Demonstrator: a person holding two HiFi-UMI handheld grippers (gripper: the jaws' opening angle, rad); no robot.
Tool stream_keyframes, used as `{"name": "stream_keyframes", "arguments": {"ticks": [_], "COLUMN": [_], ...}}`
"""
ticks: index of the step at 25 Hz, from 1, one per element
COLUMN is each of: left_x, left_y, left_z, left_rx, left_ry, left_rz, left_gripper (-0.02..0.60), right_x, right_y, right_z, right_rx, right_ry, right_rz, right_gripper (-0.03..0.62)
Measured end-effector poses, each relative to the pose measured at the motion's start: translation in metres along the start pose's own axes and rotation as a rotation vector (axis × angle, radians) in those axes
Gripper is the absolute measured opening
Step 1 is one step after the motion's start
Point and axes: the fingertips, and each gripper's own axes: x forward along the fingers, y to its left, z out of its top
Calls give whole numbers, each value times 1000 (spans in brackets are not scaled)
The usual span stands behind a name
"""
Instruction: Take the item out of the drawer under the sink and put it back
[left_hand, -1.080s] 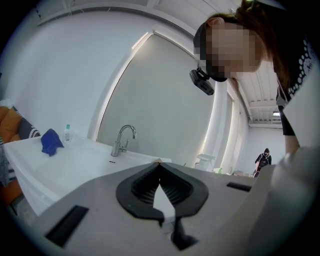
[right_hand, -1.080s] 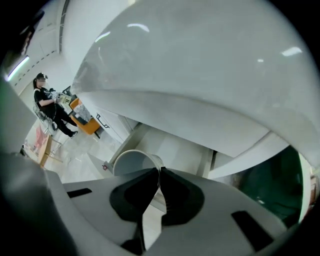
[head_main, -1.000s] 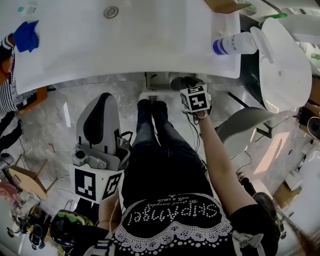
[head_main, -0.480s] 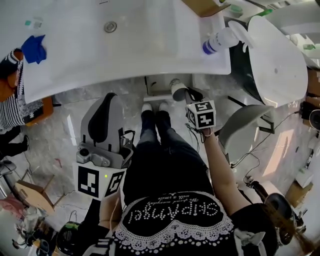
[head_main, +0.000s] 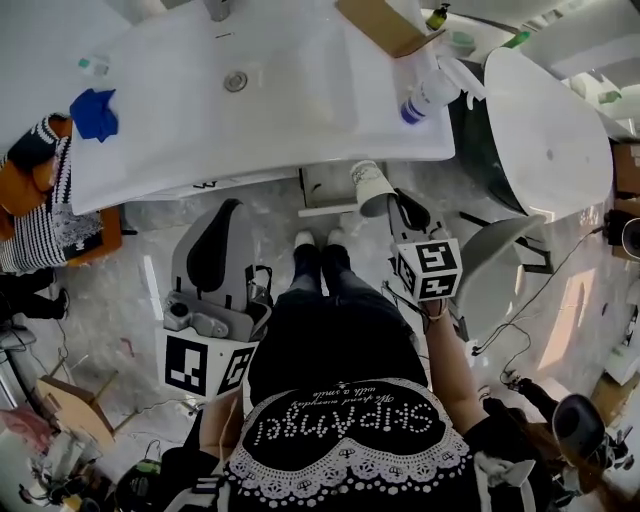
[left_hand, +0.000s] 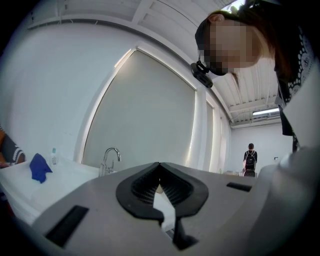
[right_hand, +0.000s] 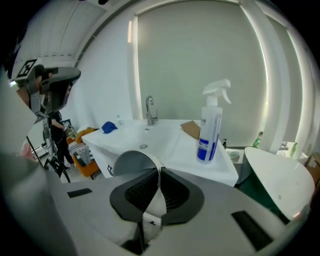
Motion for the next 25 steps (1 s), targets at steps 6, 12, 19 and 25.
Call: {"name": "stream_keyframes", "arguments": {"ticks": [6, 12, 19, 25], "left_x": [-3, -5, -9, -12], "left_y": [-20, -30, -28, -31], "left_z": [2, -2, -1, -1], "left_rx": [10, 20, 42, 35], "left_ry": [-4, 8, 22, 18], "left_rz": [-71, -86, -73, -90], "left_gripper": [5, 5, 5, 5], "right_x": [-33, -79, -110, -123], "right_y": [12, 26, 43, 51], "right_z": [59, 101, 116, 123], "right_rx": [29, 20, -17, -44], "right_ry": [-165, -333, -375, -438], "right_rz": [8, 27, 17, 15], "right_gripper": [31, 31, 31, 31]}}
